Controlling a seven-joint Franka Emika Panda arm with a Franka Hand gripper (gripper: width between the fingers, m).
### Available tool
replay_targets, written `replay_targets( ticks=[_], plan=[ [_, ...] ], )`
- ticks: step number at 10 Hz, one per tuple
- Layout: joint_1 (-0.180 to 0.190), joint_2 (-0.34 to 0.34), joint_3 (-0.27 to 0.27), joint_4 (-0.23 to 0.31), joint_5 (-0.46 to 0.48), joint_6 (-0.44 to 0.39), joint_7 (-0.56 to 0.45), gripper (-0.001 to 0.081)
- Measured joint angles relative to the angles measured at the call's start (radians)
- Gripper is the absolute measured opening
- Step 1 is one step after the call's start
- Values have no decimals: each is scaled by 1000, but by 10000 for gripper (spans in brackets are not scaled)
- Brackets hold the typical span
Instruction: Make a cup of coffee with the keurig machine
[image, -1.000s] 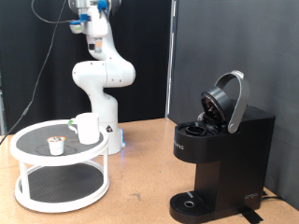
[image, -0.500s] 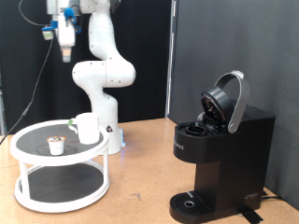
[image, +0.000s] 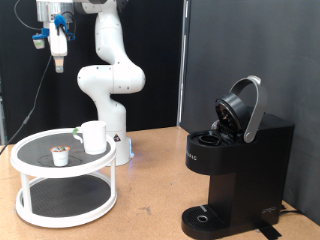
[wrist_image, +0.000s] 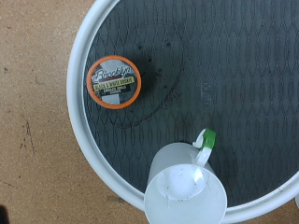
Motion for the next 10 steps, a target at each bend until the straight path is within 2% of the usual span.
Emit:
replay_targets(
  ticks=[1,3,5,10],
  plan=[
    [0,2,-5,-9,10,12,-3,734],
    [0,35,-6,-37,16,92,44,734],
    [0,98,-5,-63,16,187,89,734],
    [0,231,-6,-118,13,381,95,734]
  ],
)
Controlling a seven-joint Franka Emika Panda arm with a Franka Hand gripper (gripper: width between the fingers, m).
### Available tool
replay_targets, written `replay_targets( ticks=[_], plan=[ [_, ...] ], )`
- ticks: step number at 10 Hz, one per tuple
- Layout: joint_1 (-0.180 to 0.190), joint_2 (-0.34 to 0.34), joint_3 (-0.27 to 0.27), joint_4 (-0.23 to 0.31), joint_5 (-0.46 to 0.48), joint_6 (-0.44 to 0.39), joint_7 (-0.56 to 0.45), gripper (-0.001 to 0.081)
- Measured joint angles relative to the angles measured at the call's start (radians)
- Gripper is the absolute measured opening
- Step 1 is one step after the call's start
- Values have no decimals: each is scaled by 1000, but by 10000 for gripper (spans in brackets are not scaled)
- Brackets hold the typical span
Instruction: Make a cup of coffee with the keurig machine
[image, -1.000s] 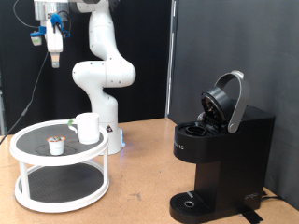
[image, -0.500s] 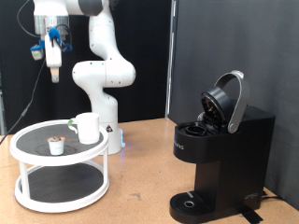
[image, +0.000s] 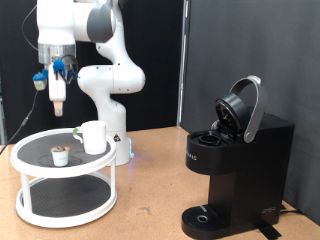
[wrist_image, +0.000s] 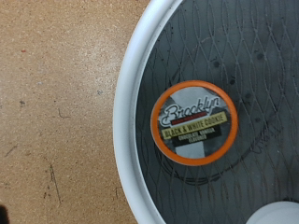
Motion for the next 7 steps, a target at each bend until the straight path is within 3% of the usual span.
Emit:
replay_targets(
  ticks=[7],
  plan=[
    [-10,46,-7,-104,-38,175,-13,734]
  ],
)
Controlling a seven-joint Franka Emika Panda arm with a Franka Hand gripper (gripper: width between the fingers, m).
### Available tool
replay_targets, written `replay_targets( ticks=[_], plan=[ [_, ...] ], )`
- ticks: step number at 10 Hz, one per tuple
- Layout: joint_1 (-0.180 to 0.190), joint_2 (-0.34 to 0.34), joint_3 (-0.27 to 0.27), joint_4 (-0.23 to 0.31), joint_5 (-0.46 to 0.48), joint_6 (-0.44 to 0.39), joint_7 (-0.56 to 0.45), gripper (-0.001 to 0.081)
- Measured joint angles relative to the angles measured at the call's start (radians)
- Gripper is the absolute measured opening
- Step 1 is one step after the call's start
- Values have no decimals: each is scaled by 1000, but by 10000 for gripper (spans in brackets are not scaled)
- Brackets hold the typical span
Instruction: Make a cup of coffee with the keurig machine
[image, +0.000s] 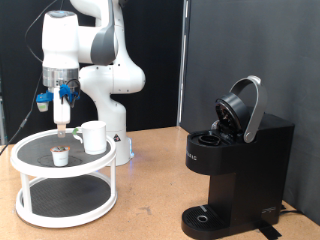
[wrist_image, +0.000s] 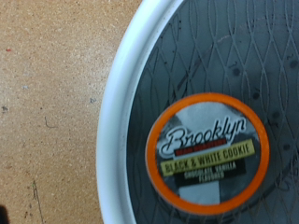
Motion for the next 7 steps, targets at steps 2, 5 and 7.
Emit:
replay_targets(
  ticks=[2,5,7],
  plan=[
    [-12,1,0,-31,-21,35,2,734],
    [-25,7,0,-64,-28,88,13,734],
    [-30,19,0,-88,-34,147,24,734]
  ],
)
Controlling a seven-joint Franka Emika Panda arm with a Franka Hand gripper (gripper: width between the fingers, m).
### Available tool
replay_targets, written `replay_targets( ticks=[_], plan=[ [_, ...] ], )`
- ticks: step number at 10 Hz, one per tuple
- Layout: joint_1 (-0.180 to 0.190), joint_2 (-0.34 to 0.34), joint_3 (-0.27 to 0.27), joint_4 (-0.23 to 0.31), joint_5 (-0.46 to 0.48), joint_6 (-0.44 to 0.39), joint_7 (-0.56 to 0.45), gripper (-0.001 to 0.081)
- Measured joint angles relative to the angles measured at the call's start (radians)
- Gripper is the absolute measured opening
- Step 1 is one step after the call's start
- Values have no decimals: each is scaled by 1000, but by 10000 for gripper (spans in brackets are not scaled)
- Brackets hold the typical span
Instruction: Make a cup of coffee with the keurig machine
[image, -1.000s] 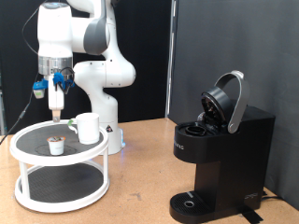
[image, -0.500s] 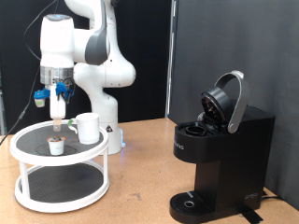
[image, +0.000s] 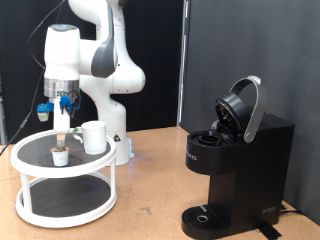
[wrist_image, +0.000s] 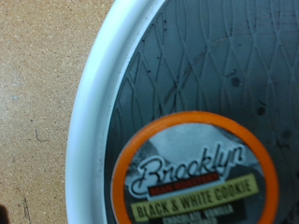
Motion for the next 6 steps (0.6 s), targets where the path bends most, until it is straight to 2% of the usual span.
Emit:
replay_targets(
  ticks=[6],
  plan=[
    [-1,45,0,-36,-27,75,10,734]
  ],
)
